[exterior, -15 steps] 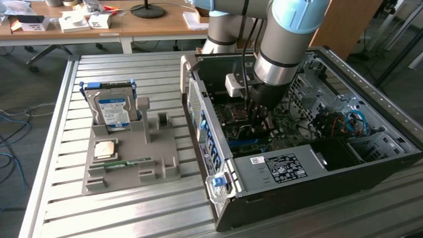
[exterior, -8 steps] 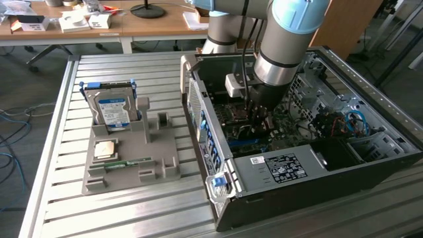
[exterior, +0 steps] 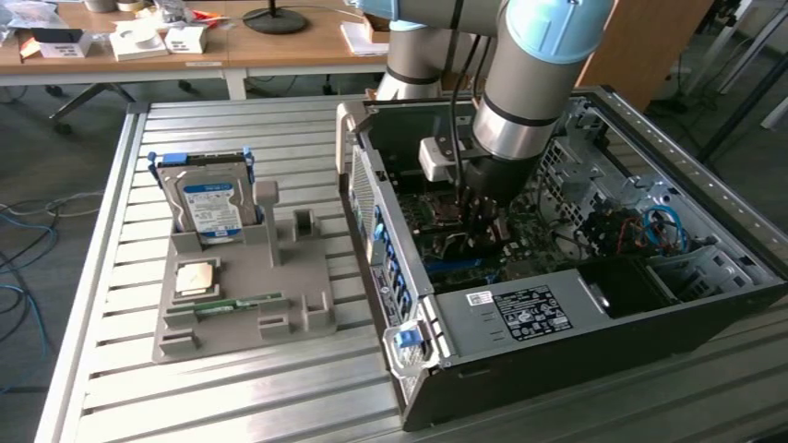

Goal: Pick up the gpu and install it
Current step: 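Insert the gpu into the slot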

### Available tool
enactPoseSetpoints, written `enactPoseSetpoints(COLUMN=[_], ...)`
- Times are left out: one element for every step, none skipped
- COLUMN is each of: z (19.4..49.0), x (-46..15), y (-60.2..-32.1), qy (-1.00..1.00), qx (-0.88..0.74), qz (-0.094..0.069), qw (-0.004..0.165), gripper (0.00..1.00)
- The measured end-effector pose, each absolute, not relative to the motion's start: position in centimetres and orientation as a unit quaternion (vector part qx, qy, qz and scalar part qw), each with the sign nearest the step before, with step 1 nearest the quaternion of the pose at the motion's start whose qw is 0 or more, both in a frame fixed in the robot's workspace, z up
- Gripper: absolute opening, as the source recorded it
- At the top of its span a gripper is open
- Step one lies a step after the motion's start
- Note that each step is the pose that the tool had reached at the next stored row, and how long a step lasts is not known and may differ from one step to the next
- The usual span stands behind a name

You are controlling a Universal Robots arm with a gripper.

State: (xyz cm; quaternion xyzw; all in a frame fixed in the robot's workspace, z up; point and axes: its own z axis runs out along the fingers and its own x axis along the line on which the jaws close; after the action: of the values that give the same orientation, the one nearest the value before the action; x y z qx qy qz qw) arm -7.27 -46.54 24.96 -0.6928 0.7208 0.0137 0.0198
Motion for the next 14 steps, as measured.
enactPoseSetpoints(z=[24.96,24.96,24.96,24.96,24.96,24.96,24.96,24.96,24.95,24.92,24.85,24.84,24.84,24.84], x=[-7.29,-7.29,-7.29,-7.29,-7.29,-7.29,-7.29,-7.29,-7.29,-7.29,-7.29,-7.29,-7.29,-7.29], y=[-46.54,-46.54,-46.54,-46.54,-46.54,-46.54,-46.54,-46.54,-46.54,-46.55,-46.54,-46.55,-46.55,-46.55], qy=[0.721,0.721,0.721,0.721,0.721,0.721,0.721,0.721,0.721,0.721,0.721,0.721,0.721,0.721], qx=[-0.693,-0.693,-0.693,-0.693,-0.693,-0.693,-0.693,-0.693,-0.693,-0.693,-0.693,-0.693,-0.693,-0.693], qz=[0.014,0.014,0.014,0.014,0.014,0.014,0.014,0.014,0.014,0.014,0.014,0.014,0.014,0.014], qw=[0.020,0.020,0.020,0.020,0.020,0.020,0.020,0.020,0.020,0.020,0.020,0.020,0.020,0.020], gripper=[0.26,0.26,0.26,0.26,0.26,0.26,0.26,0.26,0.26,0.26,0.26,0.26,0.26,0.26])
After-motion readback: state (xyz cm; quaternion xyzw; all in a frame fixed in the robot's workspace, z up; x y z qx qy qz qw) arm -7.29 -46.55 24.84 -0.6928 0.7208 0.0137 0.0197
